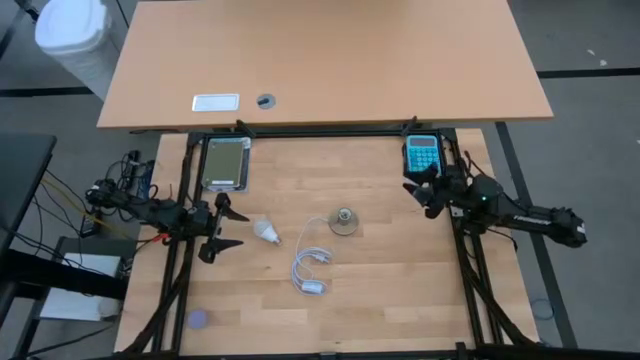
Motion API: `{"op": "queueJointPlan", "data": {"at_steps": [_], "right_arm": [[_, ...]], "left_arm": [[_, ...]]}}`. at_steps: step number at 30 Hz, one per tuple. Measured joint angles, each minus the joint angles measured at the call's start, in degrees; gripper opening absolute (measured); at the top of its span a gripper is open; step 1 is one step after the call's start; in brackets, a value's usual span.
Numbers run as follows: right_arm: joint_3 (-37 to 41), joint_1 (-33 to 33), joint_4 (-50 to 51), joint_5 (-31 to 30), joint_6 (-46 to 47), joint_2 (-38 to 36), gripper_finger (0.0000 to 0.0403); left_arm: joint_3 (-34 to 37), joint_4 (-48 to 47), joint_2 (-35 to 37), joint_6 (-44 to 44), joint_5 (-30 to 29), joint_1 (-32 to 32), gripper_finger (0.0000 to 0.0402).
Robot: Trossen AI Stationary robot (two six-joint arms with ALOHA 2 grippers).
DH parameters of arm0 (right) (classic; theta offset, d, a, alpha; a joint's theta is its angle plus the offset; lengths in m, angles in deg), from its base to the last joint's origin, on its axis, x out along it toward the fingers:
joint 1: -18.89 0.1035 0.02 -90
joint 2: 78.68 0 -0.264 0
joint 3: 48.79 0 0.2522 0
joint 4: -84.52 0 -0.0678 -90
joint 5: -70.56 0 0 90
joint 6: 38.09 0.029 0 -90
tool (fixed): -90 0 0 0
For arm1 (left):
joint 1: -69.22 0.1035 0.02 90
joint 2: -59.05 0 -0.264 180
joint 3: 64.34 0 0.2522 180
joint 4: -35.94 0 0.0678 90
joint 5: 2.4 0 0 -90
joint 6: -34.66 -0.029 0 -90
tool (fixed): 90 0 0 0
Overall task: Screw lightbulb
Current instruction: Insert the white lightbulb into the silver lamp
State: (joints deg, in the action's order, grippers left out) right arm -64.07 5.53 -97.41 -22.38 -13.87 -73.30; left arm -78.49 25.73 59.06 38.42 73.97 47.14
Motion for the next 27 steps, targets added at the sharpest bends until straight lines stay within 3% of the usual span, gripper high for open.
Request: {"op": "queueJointPlan", "data": {"at_steps": [4,13,21,27], "right_arm": [[-0.1,3.9,-3.5,-1.1,1.2,2.7,0.0242],[-0.2,13.0,-14.9,-8.9,0.8,11.8,0.0242],[-0.7,19.6,-25.8,-18.8,-1.2,25.3,0.0242],[-9.3,22.9,-27.2,-21.5,-6.5,37.5,0.0242]], "left_arm": [[0.0,1.7,0.0,2.9,0.0,0.0,0.0314],[0.0,9.0,0.0,-0.7,-2.4,0.0,0.0314],[-0.4,9.6,-0.5,-0.5,-6.1,0.0,0.0314],[-4.5,8.2,-6.3,-1.9,-12.4,0.0,0.0314]]}}
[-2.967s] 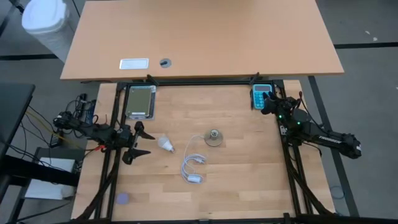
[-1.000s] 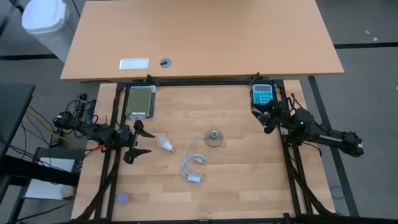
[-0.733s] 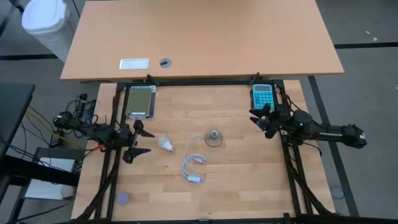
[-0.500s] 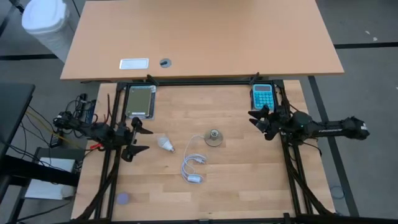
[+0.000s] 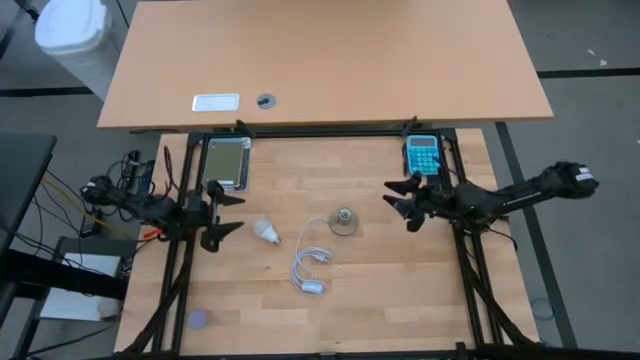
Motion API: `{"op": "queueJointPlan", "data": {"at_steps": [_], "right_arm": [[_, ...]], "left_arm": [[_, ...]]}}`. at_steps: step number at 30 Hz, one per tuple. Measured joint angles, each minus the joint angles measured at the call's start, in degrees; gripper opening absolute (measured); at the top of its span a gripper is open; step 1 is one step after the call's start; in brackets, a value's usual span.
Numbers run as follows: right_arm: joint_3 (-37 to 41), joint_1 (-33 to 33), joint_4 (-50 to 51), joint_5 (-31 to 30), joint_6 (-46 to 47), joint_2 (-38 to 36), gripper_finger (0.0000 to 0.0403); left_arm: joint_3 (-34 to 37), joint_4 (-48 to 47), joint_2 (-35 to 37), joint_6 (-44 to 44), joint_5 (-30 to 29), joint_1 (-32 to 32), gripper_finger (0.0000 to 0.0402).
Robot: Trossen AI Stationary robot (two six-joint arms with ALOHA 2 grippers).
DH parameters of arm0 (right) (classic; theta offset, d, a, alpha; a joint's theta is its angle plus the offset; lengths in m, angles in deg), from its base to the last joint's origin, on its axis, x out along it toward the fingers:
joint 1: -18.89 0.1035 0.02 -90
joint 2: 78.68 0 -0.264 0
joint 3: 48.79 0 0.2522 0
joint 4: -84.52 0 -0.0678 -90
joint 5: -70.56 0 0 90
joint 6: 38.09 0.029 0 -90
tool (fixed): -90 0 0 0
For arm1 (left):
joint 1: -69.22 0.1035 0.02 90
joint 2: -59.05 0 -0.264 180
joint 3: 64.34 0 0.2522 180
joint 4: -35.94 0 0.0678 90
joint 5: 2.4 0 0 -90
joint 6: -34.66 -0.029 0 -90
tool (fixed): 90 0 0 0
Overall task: Screw lightbulb
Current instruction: Insert the white lightbulb into the silver lamp
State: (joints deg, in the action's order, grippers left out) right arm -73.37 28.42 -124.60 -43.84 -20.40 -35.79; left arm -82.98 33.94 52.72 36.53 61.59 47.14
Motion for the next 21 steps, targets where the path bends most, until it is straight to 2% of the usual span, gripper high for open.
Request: {"op": "queueJointPlan", "data": {"at_steps": [5,12,16,21], "right_arm": [[-10.7,2.5,1.1,-0.8,-7.0,11.3,0.0242],[-22.4,3.9,12.8,-1.6,-8.1,21.2,0.0242],[-25.4,3.9,18.1,-1.6,-6.1,22.9,0.0242],[-25.8,4.6,21.7,-1.5,-5.7,22.5,0.0242]], "left_arm": [[-4.4,0.1,-9.8,2.1,-1.3,0.0,0.0314],[-12.3,-3.4,-30.1,6.4,-1.5,-0.1,0.0314],[-19.3,-12.4,-40.5,13.5,1.0,-0.1,0.0314],[-30.3,-27.9,-50.5,21.9,8.9,-0.1,0.0311]]}}
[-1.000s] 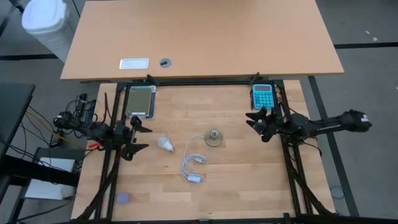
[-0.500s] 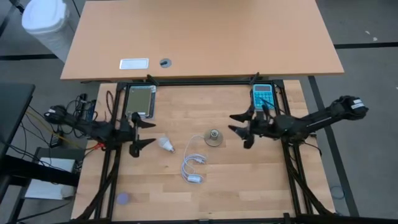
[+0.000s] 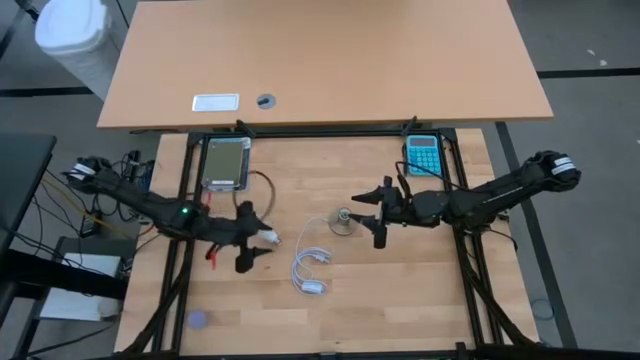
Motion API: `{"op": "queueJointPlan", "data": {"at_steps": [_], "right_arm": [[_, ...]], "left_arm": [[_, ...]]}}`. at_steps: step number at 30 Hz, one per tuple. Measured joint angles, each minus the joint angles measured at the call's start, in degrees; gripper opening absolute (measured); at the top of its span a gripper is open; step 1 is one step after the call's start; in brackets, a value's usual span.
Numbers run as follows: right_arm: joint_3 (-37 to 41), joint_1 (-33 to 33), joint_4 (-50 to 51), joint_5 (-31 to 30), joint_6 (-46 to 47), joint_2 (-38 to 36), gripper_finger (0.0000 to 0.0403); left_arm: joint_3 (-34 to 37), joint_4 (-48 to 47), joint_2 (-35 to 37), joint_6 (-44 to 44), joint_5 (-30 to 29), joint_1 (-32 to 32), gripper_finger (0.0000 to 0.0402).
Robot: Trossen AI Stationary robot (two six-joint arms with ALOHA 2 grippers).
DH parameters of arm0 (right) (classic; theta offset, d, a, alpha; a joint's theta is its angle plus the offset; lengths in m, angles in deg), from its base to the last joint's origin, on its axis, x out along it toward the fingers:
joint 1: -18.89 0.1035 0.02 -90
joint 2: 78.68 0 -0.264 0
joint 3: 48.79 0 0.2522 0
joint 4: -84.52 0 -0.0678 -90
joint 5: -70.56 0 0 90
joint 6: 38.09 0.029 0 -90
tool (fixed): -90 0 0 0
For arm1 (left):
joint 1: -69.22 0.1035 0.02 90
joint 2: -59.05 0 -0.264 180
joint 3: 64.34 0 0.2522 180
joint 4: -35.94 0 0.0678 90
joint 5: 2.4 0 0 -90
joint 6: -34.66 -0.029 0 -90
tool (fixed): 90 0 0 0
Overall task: Screw lightbulb
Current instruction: Insert the white lightbulb into the silver lamp
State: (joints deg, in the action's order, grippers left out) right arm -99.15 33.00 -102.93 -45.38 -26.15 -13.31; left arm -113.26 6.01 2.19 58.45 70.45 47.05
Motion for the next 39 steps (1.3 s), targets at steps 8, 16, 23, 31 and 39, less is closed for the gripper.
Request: {"op": "queueJointPlan", "data": {"at_steps": [8,16,23,31,39], "right_arm": [[0.0,0.1,3.5,0.0,0.0,0.0,0.0242],[0.0,0.1,5.2,0.0,-0.8,0.0,0.0242],[0.0,0.1,4.7,0.0,-5.3,0.0,0.0242],[0.0,0.1,4.6,0.4,-3.5,0.0,0.0242],[0.1,0.1,3.6,2.1,-3.2,0.0,0.0242]], "left_arm": [[-8.1,-16.6,-8.9,16.0,11.9,0.0,0.0276],[-6.1,-16.5,-13.3,37.1,14.3,-0.6,0.0269],[-5.8,-16.4,-17.5,45.5,12.2,-0.8,0.0269],[-5.8,-16.4,-19.3,47.5,3.7,0.8,0.0269],[-5.8,-15.2,-19.4,47.2,2.6,4.3,0.0269]]}}
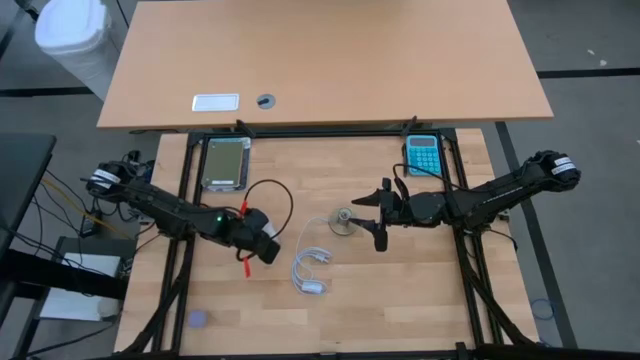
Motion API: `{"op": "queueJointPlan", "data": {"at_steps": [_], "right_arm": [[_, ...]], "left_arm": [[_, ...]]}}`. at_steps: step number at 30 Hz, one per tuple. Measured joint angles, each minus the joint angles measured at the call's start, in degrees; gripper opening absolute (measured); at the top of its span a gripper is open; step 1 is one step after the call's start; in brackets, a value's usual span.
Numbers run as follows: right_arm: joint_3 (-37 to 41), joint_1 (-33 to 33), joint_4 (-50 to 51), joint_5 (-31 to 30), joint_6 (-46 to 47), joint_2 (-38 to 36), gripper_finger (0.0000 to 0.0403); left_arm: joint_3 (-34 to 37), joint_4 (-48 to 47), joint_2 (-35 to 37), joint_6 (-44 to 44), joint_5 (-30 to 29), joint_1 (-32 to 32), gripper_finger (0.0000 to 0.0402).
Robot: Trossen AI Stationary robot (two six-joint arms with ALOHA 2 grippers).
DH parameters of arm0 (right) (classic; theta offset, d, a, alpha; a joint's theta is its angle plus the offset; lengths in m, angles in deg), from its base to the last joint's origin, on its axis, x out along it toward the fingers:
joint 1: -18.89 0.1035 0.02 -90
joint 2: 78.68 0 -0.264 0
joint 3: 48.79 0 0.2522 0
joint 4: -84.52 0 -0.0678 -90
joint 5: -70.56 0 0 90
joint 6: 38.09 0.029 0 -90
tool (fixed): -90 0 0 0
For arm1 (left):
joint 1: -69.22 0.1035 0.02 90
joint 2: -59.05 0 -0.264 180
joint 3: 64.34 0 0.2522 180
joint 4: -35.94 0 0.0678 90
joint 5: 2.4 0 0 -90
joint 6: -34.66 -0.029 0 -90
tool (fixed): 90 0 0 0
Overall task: Screw lightbulb
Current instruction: Insert the white lightbulb into the silver lamp
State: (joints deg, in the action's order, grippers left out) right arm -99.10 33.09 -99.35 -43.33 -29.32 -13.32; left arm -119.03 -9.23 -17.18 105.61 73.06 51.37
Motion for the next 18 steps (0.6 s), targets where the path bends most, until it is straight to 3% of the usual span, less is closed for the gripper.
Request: {"op": "queueJointPlan", "data": {"at_steps": [12,18], "right_arm": [[0.0,0.0,0.1,1.6,-0.3,0.0,0.0242],[0.0,0.0,0.6,2.6,-0.3,0.0,0.0242]], "left_arm": [[0.0,4.4,-4.0,0.7,8.1,0.1,0.0269],[0.0,4.6,-7.8,0.9,7.8,0.6,0.0269]]}}
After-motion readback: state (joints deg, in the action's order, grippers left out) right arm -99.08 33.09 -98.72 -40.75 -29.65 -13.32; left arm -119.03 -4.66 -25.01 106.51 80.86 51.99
